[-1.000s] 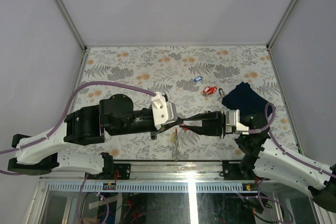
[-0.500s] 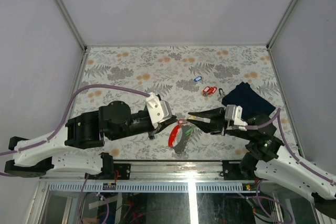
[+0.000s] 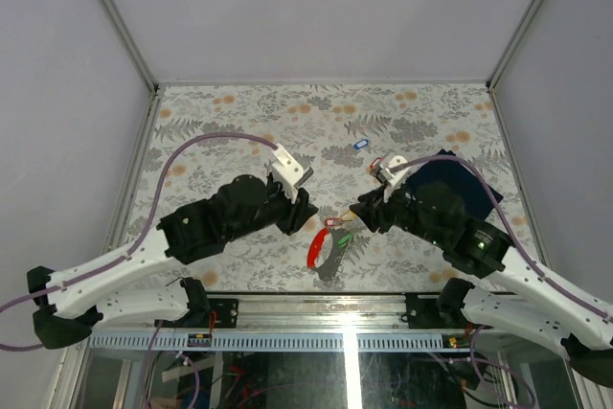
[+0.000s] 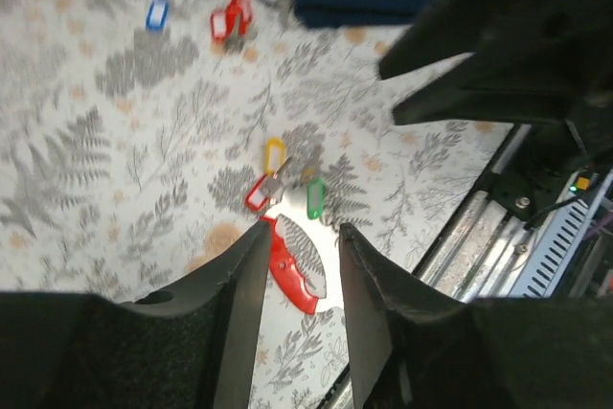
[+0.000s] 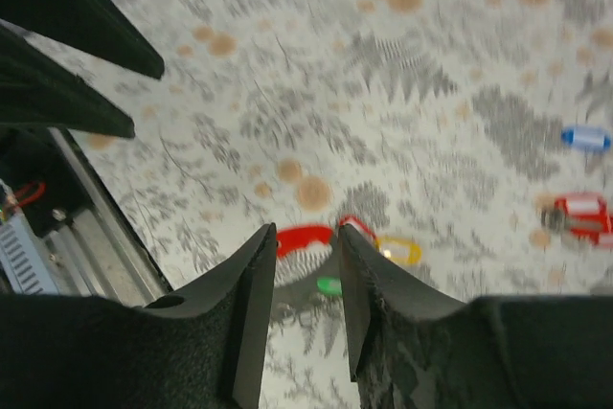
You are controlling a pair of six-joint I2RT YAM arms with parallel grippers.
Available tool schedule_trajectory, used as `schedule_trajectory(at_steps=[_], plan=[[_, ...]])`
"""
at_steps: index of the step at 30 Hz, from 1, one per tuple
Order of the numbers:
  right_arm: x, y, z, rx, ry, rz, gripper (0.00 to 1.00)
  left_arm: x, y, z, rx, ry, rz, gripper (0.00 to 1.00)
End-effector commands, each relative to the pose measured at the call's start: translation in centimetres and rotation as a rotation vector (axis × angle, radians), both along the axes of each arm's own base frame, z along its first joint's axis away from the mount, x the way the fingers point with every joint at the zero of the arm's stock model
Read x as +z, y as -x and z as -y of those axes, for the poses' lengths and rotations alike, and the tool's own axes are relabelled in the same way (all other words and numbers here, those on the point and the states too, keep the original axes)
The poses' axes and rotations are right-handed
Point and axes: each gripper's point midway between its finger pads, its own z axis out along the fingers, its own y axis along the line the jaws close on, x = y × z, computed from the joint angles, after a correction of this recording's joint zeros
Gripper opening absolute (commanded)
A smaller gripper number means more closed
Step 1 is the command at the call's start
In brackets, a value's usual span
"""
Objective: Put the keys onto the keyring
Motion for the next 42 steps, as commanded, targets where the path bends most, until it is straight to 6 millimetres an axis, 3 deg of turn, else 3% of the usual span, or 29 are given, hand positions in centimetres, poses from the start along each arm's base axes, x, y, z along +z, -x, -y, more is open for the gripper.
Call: schedule_trajectory(at_steps=[1, 13, 21, 33, 42], plan=[[-4.9, -1.2, 2.0, -0.169, 0.124, -0.24, 0.4, -3.2, -2.3, 0.9, 0.053, 0.098, -0.204, 0.35], [-16.1, -1.8, 2.3, -0.185, -0.04, -0.698, 0.53, -16.6, -3.2, 2.6, 0.121, -0.07, -0.443, 0.48], [-19.4, -1.8, 1.1, -0.178, -0.157, -0.793, 0.58, -22.0, -4.3, 2.4, 0.21, -0.134, -0.515, 0.49], [-23.4, -2.0, 1.8, -0.27, -0.161, -0.848, 0.57, -25.8, -4.7, 1.1, 0.295, -0.192, -0.555, 0.49], [-22.7, -1.0, -0.4, -0.158, -0.271, -0.923, 0.51, -27.7, -4.4, 0.3, 0.321, -0.231, -0.573, 0.47]])
